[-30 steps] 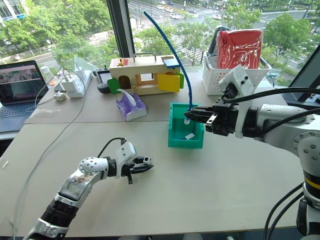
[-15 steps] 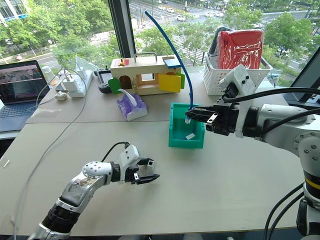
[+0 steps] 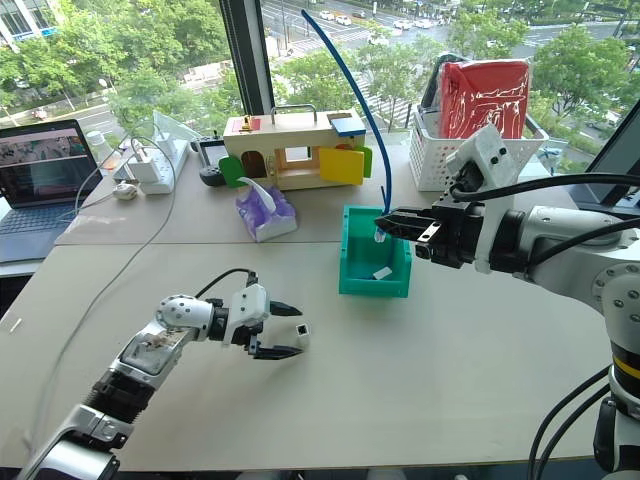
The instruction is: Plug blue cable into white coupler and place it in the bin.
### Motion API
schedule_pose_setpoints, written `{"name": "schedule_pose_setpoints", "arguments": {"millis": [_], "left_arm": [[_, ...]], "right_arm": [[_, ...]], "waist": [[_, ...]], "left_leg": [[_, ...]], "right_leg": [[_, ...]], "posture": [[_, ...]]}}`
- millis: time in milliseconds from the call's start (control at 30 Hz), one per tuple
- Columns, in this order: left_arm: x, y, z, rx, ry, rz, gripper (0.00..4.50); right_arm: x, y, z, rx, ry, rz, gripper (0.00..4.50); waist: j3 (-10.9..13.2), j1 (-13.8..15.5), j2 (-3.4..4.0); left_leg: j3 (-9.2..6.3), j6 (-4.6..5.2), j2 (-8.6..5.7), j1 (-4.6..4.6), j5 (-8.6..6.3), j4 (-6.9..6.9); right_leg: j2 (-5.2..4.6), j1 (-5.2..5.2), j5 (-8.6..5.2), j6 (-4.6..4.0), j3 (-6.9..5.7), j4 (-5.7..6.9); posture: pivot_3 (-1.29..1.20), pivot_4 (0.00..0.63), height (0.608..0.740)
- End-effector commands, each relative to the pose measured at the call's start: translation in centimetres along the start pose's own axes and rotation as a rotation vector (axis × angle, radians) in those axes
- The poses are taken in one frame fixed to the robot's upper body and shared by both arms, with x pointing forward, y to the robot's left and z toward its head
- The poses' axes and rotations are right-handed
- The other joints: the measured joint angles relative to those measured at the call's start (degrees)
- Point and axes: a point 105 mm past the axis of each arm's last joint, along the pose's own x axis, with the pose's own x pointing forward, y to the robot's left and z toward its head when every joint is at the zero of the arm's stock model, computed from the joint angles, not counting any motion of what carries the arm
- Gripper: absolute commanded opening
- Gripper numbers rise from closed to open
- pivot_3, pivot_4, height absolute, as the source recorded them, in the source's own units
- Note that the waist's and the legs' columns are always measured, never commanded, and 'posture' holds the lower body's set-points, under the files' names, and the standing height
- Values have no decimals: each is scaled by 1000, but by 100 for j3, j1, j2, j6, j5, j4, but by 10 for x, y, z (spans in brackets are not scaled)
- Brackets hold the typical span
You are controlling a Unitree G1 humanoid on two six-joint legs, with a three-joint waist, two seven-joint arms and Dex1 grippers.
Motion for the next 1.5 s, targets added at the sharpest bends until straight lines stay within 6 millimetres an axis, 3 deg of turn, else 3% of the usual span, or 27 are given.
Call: {"name": "schedule_pose_setpoints", "arguments": {"millis": [33, 300, 533, 733, 1000, 1100, 1333, 1367, 1500], "left_arm": [[1, 5, 5, 40, -10, 0, 3958], [1, -8, -1, -14, 5, -11, 3958], [2, -3, -8, -90, 72, 100, 3958], [11, -20, -1, -168, 64, 126, 3958], [12, -23, -3, -207, 75, 143, 3958], [12, -21, -3, -228, 76, 167, 3279], [14, -23, -3, -253, 57, 172, 819], [16, -24, -2, -251, 48, 174, 652], [26, -25, 11, -229, -13, 169, 666]], "right_arm": [[-8, 1, 10, -32, -32, -26, 0], [-9, 1, 9, -31, -36, -36, 0], [-8, -2, 9, -29, -37, -43, 0], [-6, -3, 9, -29, -39, -43, 0], [-4, -3, 9, -36, -36, -32, 0], [-4, -2, 9, -34, -37, -31, 0], [-4, -1, 6, -17, -27, -31, 0], [-4, -1, 5, -11, -22, -32, 0], [-5, -5, -1, 19, -4, -66, 0]], "waist": [[0, -5, 0], [0, -34, 0], [0, -25, 0], [0, -22, 0], [0, -11, 0], [0, -11, 0], [0, -9, 0], [0, -9, 0], [0, 20, 0]], "left_leg": [[0, -1, 0, 0, 1, 0], [0, -4, 2, 1, 2, -2], [-1, -1, 1, 1, 1, -1], [-1, 1, 2, 5, -1, -1], [-1, 3, 1, 8, -1, -1], [0, 5, 1, 8, -3, -1], [-1, 4, 1, 8, -2, -1], [0, 4, 1, 9, -3, -1], [-1, 3, 0, 9, -2, -1]], "right_leg": [[0, -1, 0, 0, 0, 1], [2, -1, 0, 0, 0, 12], [2, 0, 0, 0, 0, 10], [2, 2, 0, 0, 1, 11], [2, 3, 0, 0, 1, 3], [2, 4, 0, 0, 1, 3], [2, 4, 0, 0, 1, 2], [2, 4, 0, 0, 2, 2], [0, 6, 0, 0, 2, 0]], "posture": [[0, 150, 740], [0, 150, 740], [0, 150, 740], [0, 150, 740], [0, 150, 740], [0, 150, 740], [0, 150, 740], [0, 150, 740], [0, 150, 740]]}}
